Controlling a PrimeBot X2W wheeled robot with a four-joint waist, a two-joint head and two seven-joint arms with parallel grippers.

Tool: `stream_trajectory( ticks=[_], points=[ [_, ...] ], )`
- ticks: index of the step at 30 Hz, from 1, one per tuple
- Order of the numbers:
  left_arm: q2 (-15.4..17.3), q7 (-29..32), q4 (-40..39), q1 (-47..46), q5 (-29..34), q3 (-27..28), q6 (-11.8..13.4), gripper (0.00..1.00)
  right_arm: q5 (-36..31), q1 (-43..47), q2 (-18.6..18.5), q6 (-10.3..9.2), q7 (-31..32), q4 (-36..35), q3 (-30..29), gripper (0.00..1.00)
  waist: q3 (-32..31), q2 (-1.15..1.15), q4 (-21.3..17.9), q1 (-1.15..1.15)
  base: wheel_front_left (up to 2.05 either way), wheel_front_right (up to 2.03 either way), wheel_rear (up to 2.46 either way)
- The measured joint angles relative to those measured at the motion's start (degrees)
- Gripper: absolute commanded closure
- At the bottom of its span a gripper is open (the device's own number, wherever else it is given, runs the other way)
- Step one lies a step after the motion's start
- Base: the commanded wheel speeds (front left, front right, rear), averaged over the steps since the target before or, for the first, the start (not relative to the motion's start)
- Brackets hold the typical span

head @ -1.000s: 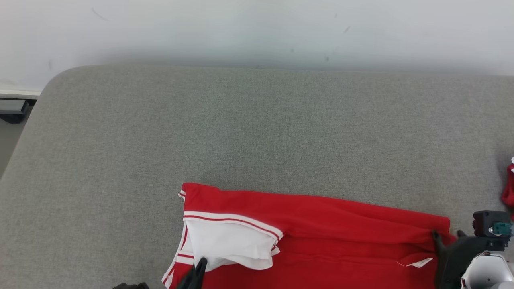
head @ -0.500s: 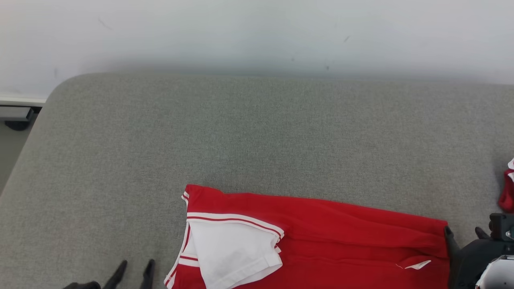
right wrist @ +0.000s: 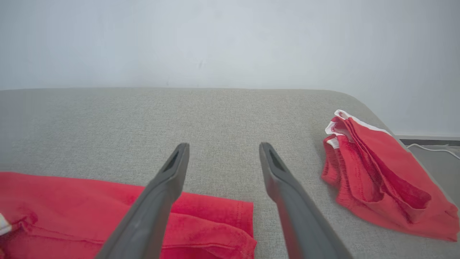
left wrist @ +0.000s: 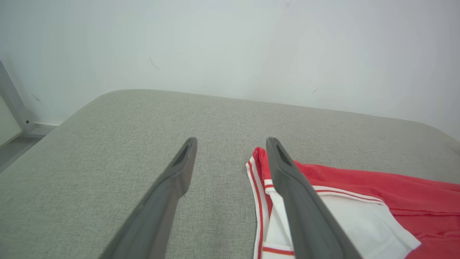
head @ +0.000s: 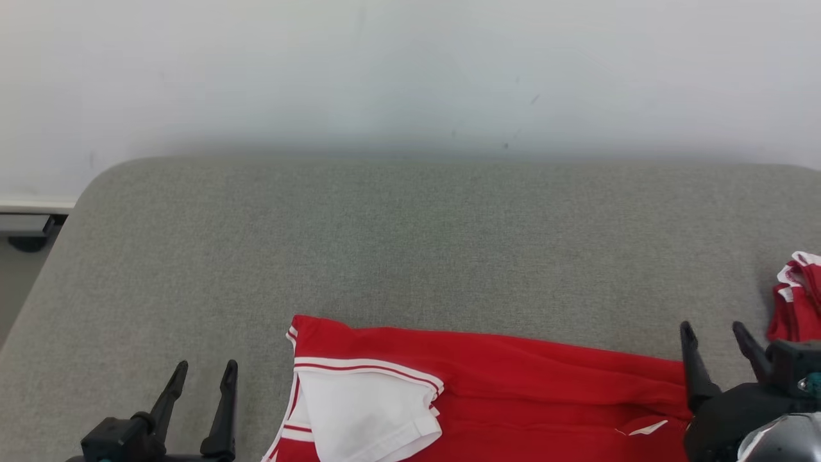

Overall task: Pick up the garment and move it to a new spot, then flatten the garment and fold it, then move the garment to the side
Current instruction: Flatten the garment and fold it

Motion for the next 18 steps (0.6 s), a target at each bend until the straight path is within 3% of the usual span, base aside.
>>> stream_trajectory(
  ticks=[8,18],
  points=[
    [-1.0,0.0,0.4,1.1,-0.6,1.4,0.4,0.00,3.0,0.2,4.3,0.01,-5.6,0.5,0.2,0.00,-2.1,0.00,-1.7,0.00,0.00,0.00,0.00],
    [-2.6,2.6,2.6,0.8,-1.2,2.4,0.8,0.00,4.7,1.2,6.1,1.25,-11.6,5.1,0.4,0.00,-3.5,0.00,-2.6,0.01,0.00,0.00,0.00]
  ],
)
